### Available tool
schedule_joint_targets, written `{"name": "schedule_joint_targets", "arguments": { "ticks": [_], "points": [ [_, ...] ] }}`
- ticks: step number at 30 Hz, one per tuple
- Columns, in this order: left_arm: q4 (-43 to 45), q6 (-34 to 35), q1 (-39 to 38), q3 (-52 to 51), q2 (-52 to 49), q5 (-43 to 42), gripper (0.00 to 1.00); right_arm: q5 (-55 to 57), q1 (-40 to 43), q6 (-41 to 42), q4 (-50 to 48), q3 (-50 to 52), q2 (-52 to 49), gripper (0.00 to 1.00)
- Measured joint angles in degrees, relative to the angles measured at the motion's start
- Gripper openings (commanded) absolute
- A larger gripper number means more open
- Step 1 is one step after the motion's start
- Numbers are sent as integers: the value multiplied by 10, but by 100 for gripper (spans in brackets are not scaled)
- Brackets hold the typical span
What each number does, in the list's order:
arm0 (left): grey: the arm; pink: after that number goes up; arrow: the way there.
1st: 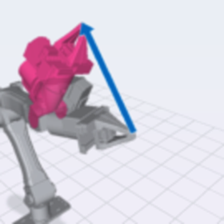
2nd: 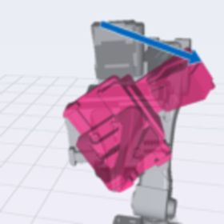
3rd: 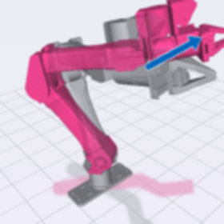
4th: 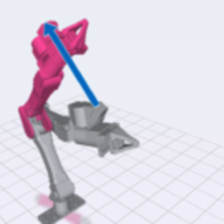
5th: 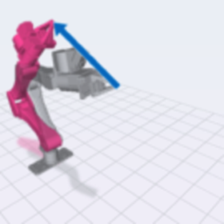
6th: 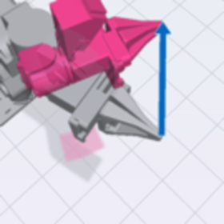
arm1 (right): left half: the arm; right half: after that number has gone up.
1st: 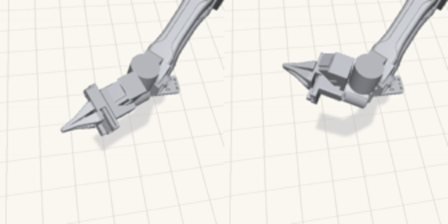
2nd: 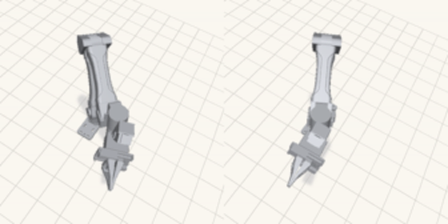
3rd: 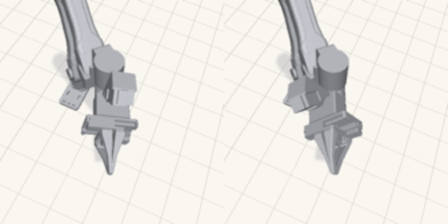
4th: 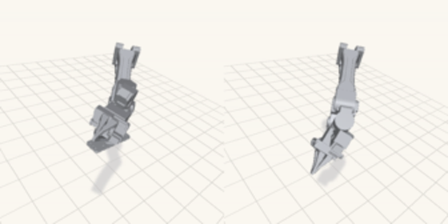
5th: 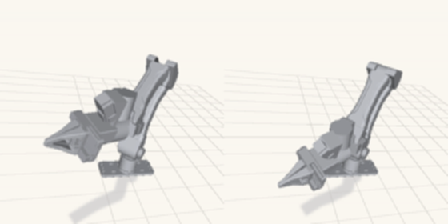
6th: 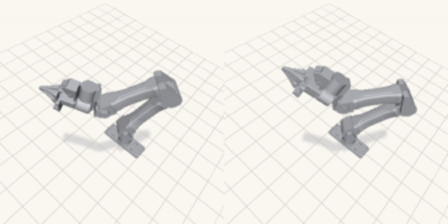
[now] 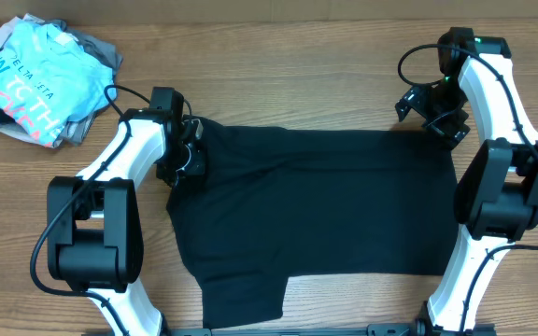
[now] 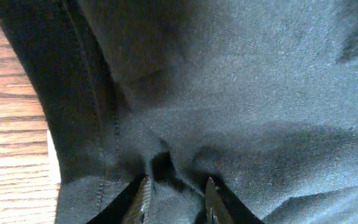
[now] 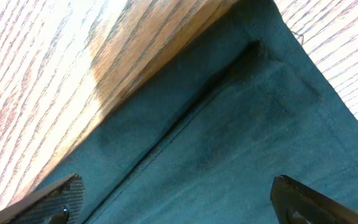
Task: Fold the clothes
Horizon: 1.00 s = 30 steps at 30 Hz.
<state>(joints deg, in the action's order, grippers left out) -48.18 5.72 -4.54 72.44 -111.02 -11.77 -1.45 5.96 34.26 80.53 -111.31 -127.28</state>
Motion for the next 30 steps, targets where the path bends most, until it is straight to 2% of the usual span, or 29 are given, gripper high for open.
{"name": "schedule_joint_targets", "arguments": {
  "ticks": [3, 6, 13, 17, 21, 22, 24, 27, 30],
  "points": [
    [0, 0, 0, 0, 0, -1, 25, 0, 0, 0, 0, 0, 0, 100],
    [0, -3, 0, 0, 0, -1, 5, 0, 0, 0, 0, 0, 0, 100],
    [-16, -6, 0, 0, 0, -3, 4, 0, 0, 0, 1, 0, 0, 100],
    [-98, -2, 0, 22, -1, -7, 4, 0, 0, 0, 0, 0, 0, 100],
    [-183, 7, 0, 85, -2, -7, 4, 0, 0, 0, 0, 0, 0, 100],
    [-194, 8, 0, 99, -2, -7, 9, 0, 0, 0, 0, 0, 0, 100],
    [-202, 12, 0, 121, -2, -5, 41, 0, 0, 0, 0, 0, 0, 100],
    [-195, 16, 0, 128, -2, 11, 49, 0, 0, 0, 1, 0, 0, 100],
    [-177, 16, 0, 126, -2, 21, 48, 0, 0, 0, 4, 0, 0, 100]
  ]
}}
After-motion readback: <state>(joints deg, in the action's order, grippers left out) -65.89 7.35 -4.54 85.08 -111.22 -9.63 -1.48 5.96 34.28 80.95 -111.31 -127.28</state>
